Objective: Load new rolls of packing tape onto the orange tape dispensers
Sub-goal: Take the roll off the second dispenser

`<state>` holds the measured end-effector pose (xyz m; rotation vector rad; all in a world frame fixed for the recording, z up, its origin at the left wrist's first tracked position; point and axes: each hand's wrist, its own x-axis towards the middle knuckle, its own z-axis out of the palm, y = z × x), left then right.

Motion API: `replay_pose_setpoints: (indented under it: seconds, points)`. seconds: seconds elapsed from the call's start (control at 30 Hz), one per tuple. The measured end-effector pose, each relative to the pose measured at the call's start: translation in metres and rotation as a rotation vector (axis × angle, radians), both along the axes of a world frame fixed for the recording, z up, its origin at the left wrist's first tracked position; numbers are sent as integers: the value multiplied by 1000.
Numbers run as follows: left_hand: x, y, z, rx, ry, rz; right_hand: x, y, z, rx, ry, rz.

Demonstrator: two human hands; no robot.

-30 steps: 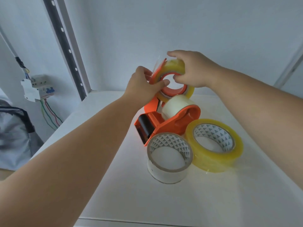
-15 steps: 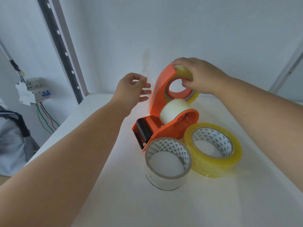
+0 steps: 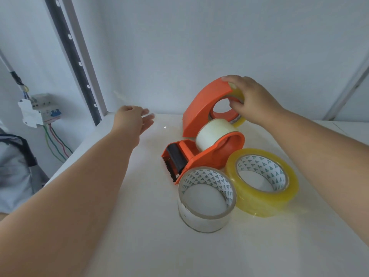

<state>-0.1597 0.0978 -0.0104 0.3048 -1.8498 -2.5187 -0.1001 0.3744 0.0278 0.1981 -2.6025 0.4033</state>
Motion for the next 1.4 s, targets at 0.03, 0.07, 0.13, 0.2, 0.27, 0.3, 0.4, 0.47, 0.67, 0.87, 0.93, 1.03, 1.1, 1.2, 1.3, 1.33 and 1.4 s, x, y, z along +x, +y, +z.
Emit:
replay_pose_setpoints:
  seconds: [0.03,0.07,0.13,0.2,0.27,0.3,0.4,0.47,0.67,0.87,0.93,1.03,1.1,1.2,1.3,1.33,1.4]
  points:
    - [-1,-3,-2,-11,6,-5,0,1,0,-22,13,-2]
    - [-1,-5,-4,-17,14,-9,0,1,0,-33,21,-2]
    - [-2,-6,-5,3,26,1,0,1,-3,-39,29,-5]
    - [0,-7,-3,45,35,30,2,2,-7,-55,50,-4]
    - [3,-7,-2,67,54,60,5,4,-11,-72,72,0]
    - [5,-8,-2,59,70,72,6,5,-12,-78,80,2]
    - [9,-7,0,43,111,138,9,8,-16,-85,96,4]
    - [7,-10,4,122,142,219,9,11,-15,-146,150,-5]
    - [-3,-24,-11,-382,156,176,3,23,2,-164,190,-78]
    - [-14,-29,-26,-845,159,219,-5,12,-16,-56,-5,-37]
    - [-19,-32,-31,-909,163,261,-7,9,-19,-38,-32,-26]
    - [-24,-34,-35,-1027,146,282,-8,9,-16,18,-92,-28]
    - [-26,-34,-37,-1160,77,263,-7,11,-11,100,-145,-39]
    - [-26,-33,-35,-1305,-35,252,-5,15,-3,241,-173,-44]
    - [-21,-28,-33,-1244,-42,335,-4,17,6,378,-185,-79]
    - [-19,-26,-33,-1244,3,372,-4,17,9,395,-185,-80]
    - [-15,-24,-31,-1312,170,385,-4,14,15,387,-183,-63]
